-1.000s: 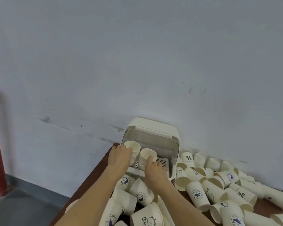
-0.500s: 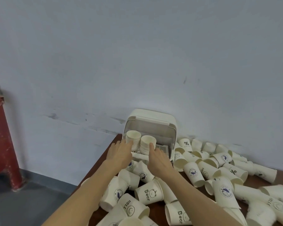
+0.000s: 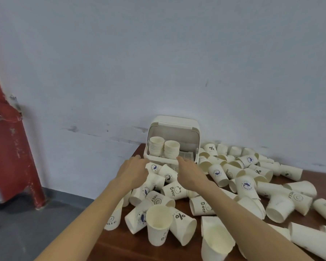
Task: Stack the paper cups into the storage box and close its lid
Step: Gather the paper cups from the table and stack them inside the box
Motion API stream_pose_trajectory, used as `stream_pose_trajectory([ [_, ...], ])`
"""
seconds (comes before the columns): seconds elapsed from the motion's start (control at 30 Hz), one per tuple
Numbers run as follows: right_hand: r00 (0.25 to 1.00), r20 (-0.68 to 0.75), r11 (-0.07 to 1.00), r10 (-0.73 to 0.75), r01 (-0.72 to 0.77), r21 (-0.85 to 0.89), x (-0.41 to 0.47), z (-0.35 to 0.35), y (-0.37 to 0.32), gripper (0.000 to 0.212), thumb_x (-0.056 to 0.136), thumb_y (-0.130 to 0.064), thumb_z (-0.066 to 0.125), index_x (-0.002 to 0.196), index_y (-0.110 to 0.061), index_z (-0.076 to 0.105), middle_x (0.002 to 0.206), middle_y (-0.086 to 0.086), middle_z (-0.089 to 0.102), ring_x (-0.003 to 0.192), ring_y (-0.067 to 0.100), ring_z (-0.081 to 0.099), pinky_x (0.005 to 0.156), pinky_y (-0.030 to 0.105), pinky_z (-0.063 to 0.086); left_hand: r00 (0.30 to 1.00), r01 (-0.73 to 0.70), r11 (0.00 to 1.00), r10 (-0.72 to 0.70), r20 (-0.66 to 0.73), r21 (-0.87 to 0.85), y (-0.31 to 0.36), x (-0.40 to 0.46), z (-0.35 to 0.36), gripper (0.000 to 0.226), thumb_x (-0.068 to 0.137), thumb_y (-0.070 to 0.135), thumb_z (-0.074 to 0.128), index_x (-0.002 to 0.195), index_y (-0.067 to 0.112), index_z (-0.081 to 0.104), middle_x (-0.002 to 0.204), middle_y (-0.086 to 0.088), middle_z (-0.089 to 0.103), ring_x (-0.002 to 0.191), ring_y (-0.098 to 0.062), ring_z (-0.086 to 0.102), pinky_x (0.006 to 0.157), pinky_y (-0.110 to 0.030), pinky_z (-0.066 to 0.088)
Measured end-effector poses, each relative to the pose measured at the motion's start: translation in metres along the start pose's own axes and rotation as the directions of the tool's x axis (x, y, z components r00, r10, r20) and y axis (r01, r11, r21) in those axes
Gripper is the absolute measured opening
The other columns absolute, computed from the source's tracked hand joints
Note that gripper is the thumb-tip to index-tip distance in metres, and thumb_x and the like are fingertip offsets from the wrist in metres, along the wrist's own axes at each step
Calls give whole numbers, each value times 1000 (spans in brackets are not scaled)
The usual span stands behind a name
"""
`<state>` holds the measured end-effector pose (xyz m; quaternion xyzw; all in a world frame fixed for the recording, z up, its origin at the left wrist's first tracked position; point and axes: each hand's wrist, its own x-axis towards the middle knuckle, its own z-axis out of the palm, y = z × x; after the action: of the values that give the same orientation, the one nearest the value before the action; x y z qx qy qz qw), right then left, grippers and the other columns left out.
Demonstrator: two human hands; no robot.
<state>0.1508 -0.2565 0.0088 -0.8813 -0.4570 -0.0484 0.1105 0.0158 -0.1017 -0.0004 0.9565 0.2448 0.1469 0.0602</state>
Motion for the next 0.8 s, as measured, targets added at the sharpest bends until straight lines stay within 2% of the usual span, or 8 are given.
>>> stream_pose_trajectory([
  [0.23, 1000, 5, 1000, 20, -20, -17, -39, -17, 6, 44, 86, -6, 42, 130, -7, 43, 115, 14, 57, 105, 30, 54, 77, 36, 45, 992, -124, 992, 124, -16, -25, 40, -35, 1, 41, 96, 25, 43, 136, 25, 49, 126, -3, 53, 113, -23, 52, 89, -36, 45],
  [0.33, 1000, -7, 1000, 17, -17, -7, -55, -24, 14, 40, 86, -5, 41, 125, -7, 46, 112, 14, 58, 100, 29, 53, 76, 36, 45, 989, -145, 987, 143, -30, -64, 50, -51, 5, 38, 97, 27, 43, 134, 28, 51, 123, -1, 54, 112, -22, 52, 89, -36, 45],
  [0.43, 999, -14, 999, 29, -29, 27, -74, -24, 21, 44, 86, -5, 42, 129, -7, 47, 115, 14, 57, 99, 29, 54, 73, 34, 42, 989, -147, 983, 143, -39, -109, 59, -68, 15, 35, 97, 29, 44, 130, 30, 54, 116, 2, 54, 108, -19, 52, 87, -34, 45],
  [0.57, 1000, 5, 1000, 29, -29, 8, -101, -18, 24, 42, 89, -10, 43, 131, -9, 45, 116, 13, 56, 108, 31, 51, 89, 42, 45, 990, -136, 979, 131, -41, -151, 71, -89, 26, 35, 96, 30, 44, 130, 29, 54, 118, 6, 51, 110, -15, 49, 84, -28, 41],
  [0.67, 999, 13, 999, 35, -35, -6, -119, -13, 23, 40, 91, -12, 42, 130, -9, 45, 116, 13, 55, 110, 31, 50, 91, 44, 45, 989, -142, 983, 135, -62, -120, 80, -102, 27, 35, 97, 28, 42, 129, 27, 55, 120, 7, 51, 110, -13, 50, 75, -23, 33],
  [0.8, 1000, 4, 999, 29, -29, -26, -134, -10, 20, 37, 92, -14, 40, 129, -9, 47, 115, 12, 55, 108, 30, 49, 90, 44, 45, 992, -122, 989, 118, -53, -82, 87, -114, 27, 34, 98, 30, 38, 130, 28, 53, 119, 6, 49, 108, -14, 50, 77, -26, 36],
])
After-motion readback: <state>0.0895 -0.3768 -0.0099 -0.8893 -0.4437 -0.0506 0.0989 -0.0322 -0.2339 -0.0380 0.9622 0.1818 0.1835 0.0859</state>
